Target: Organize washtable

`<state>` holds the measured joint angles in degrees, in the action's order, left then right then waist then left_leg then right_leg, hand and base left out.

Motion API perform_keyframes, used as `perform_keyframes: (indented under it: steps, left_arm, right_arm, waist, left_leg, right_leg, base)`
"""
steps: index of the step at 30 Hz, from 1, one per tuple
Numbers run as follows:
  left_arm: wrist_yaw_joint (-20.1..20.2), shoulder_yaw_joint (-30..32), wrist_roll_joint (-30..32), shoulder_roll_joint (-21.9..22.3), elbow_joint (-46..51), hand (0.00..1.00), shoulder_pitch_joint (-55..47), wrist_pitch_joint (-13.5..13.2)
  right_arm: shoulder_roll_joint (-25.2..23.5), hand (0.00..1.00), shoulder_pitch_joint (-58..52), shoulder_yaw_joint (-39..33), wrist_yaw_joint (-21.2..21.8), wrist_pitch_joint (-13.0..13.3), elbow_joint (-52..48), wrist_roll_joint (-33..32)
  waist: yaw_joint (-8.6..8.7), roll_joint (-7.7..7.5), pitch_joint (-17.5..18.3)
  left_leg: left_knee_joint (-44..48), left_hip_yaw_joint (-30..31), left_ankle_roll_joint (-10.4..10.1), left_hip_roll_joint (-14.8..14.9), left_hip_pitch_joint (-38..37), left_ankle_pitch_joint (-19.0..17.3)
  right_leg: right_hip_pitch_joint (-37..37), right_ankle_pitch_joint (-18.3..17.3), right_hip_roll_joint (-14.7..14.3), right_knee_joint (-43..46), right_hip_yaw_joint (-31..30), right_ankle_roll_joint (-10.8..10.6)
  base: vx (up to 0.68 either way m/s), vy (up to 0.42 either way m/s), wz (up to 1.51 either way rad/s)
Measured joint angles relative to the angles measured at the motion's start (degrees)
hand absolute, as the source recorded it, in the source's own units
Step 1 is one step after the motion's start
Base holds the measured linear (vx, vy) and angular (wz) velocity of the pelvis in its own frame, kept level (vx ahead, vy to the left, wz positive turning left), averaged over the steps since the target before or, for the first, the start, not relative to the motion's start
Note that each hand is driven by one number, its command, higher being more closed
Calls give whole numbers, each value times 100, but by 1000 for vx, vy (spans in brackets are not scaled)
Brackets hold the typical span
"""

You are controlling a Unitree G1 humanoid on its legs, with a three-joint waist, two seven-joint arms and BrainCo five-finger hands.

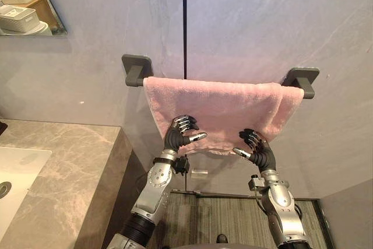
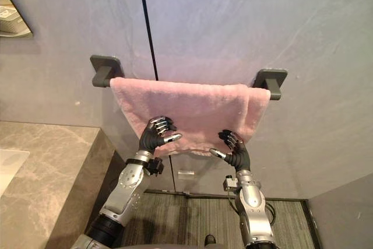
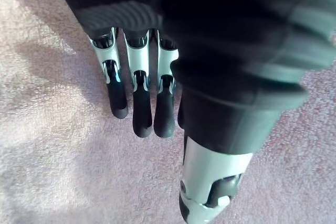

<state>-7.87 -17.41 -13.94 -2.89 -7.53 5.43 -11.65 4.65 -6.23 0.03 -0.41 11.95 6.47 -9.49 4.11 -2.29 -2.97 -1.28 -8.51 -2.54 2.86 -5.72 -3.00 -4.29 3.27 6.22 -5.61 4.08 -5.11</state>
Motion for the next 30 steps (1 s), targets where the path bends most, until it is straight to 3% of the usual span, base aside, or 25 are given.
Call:
perform_keyframes:
  steps: [14,30]
  left_arm:
    - [-105,861,-13,35,23,0,-341,-36]
    - [-68,1580,-15,178,719,0,-934,-117]
  right_arm:
    - [-205,0,-23,-895,-218,1,7,-7]
    - [-343,0,-327,-1435,-204,10,-410,8]
  waist:
    - [-15,-87,-49]
    - [-4,-38,-66]
  left_leg:
    - [1,32,-1,2,-26,0]
    - [-4,59,-3,-13,-41,-3]
  right_leg:
    - [-45,-3,3,0,33,-3]
    - [-45,-46,3,51,66,-26]
  base:
    - [0,0,1]
    - [0,0,0]
